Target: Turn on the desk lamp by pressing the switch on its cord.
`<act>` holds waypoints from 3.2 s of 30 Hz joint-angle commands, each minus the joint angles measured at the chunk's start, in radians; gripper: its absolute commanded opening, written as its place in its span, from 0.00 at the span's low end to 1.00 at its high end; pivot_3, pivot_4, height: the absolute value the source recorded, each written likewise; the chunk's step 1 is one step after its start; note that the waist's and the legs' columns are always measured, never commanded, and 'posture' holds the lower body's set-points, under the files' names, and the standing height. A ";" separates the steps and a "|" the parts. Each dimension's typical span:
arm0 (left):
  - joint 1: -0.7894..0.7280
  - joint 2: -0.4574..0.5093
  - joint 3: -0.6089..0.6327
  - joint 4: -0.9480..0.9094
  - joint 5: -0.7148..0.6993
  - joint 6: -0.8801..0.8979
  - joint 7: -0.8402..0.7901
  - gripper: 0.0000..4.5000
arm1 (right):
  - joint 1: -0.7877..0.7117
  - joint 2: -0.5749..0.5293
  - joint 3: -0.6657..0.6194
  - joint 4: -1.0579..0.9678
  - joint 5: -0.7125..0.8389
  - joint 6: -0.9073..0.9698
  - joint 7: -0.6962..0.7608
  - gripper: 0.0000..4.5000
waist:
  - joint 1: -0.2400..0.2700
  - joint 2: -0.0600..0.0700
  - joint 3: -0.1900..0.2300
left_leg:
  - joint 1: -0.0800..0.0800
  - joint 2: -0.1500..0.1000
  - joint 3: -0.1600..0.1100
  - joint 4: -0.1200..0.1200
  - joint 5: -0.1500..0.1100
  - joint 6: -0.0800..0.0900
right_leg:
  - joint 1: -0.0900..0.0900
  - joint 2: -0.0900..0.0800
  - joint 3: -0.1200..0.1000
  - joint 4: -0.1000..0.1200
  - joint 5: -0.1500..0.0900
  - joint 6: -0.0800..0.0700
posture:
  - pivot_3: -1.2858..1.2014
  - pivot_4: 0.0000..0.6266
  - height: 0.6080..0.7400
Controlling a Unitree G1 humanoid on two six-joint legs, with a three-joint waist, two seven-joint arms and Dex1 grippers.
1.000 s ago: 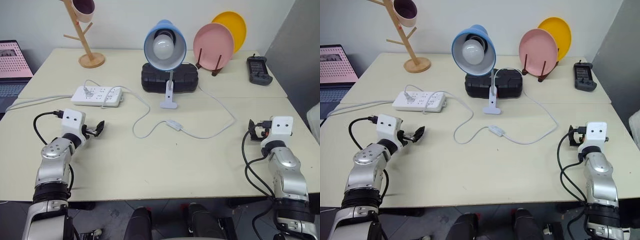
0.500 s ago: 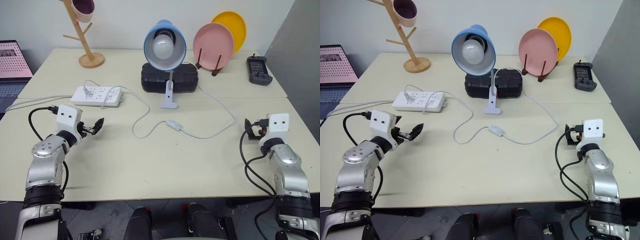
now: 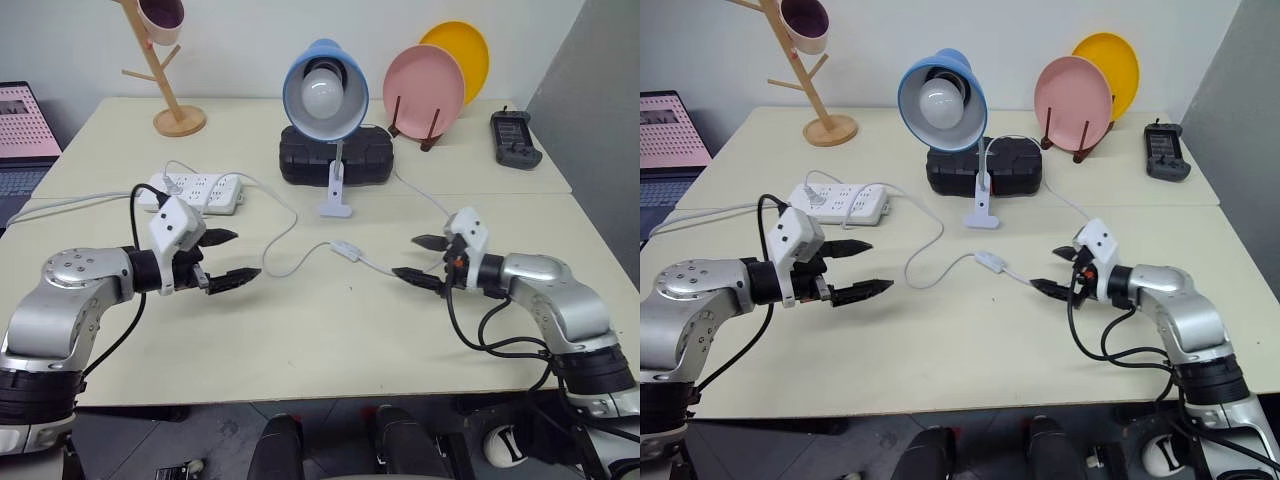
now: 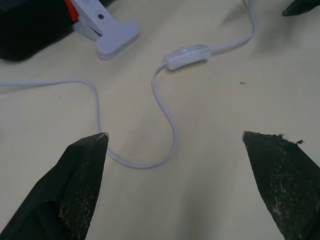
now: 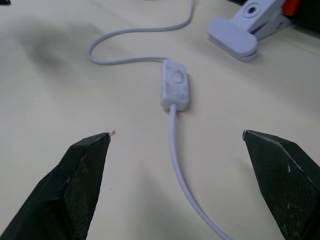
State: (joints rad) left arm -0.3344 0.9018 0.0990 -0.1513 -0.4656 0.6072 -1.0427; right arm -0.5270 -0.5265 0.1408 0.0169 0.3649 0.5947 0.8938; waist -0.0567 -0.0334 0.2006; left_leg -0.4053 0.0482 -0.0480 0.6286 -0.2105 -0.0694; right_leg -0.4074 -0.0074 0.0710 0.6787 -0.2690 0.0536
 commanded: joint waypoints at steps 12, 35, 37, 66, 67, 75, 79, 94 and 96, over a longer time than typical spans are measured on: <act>-0.029 0.002 -0.014 -0.067 0.010 -0.023 -0.010 1.00 | -0.281 0.255 0.083 0.505 -0.145 -0.089 -0.048 0.99 | -0.001 0.000 0.000 | -0.004 0.000 0.000 -0.001 0.000 0.000 | -0.005 0.000 0.000 0.000 0.000 -0.001 | 0.52 0.24 1.00; -0.019 -0.014 -0.017 -0.035 0.043 -0.092 0.012 1.00 | -0.249 0.250 0.050 0.461 -0.137 0.057 0.004 0.24 | -0.002 0.000 0.000 | -0.004 0.000 -0.001 -0.001 0.000 0.000 | -0.005 0.001 -0.001 0.001 0.000 -0.001 | 0.52 0.24 1.00; -0.023 -0.020 -0.020 -0.029 0.045 -0.096 0.013 1.00 | -0.244 0.251 0.045 0.451 -0.138 0.051 0.000 0.23 | -0.002 0.000 0.000 | -0.004 0.000 -0.001 -0.001 0.000 0.000 | -0.005 0.001 -0.001 0.001 0.000 -0.001 | 0.52 0.24 1.00; -0.076 -0.703 0.200 -0.063 -0.736 0.408 0.759 1.00 | -0.015 0.228 0.052 -0.142 -0.278 -0.389 -0.216 0.23 | 0.009 -0.001 0.000 | -0.001 -0.001 -0.004 0.001 0.000 0.000 | 0.001 0.000 -0.002 0.001 0.003 -0.004 | 0.52 0.24 1.00; -0.088 -0.705 0.202 -0.055 -0.746 0.407 0.759 1.00 | -0.007 0.225 0.057 -0.146 -0.283 -0.395 -0.211 0.23 | 0.008 -0.001 0.000 | -0.001 -0.001 -0.004 0.001 0.000 0.000 | 0.001 0.000 -0.002 0.001 0.003 -0.004 | 0.52 0.24 1.00; -0.113 -0.686 0.194 -0.037 -0.792 0.424 0.741 1.00 | 0.012 0.222 0.071 -0.151 -0.287 -0.419 -0.211 0.23 | 0.007 -0.001 0.000 | -0.001 -0.001 -0.004 0.001 0.000 0.000 | 0.001 0.000 -0.002 0.001 0.000 0.000 | 0.52 0.24 1.00; -0.119 -0.690 0.187 -0.025 -0.795 0.416 0.745 1.00 | 0.018 0.220 0.073 -0.161 -0.285 -0.425 -0.209 0.23 | 0.008 -0.001 0.000 | -0.001 -0.001 -0.004 0.001 0.000 0.000 | 0.001 0.000 -0.002 0.001 0.000 0.000 | 0.52 0.24 1.00; -0.121 -0.687 0.173 -0.013 -0.786 0.396 0.744 0.35 | 0.038 0.224 0.096 -0.212 -0.281 -0.443 -0.186 0.23 | 0.008 -0.001 0.000 | -0.001 -0.001 -0.004 0.001 0.000 0.000 | 0.001 0.000 -0.002 0.000 0.000 0.000 | 0.52 0.24 1.00; -0.120 -0.687 0.173 -0.014 -0.788 0.395 0.745 0.24 | 0.038 0.225 0.098 -0.216 -0.281 -0.442 -0.185 0.23 | 0.008 -0.001 0.000 | -0.001 -0.001 -0.004 0.001 0.000 0.000 | 0.001 0.000 -0.002 0.000 0.000 0.000 | 0.52 0.24 1.00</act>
State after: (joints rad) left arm -0.4390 0.2127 0.2774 -0.1479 -1.2378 1.0145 -0.2925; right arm -0.4878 -0.3042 0.2325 -0.1557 0.0712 0.1718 0.6998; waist -0.0488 -0.0340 0.2003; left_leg -0.4061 0.0472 -0.0522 0.6297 -0.2104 -0.0698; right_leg -0.4059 -0.0073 0.0691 0.6788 -0.2688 0.0536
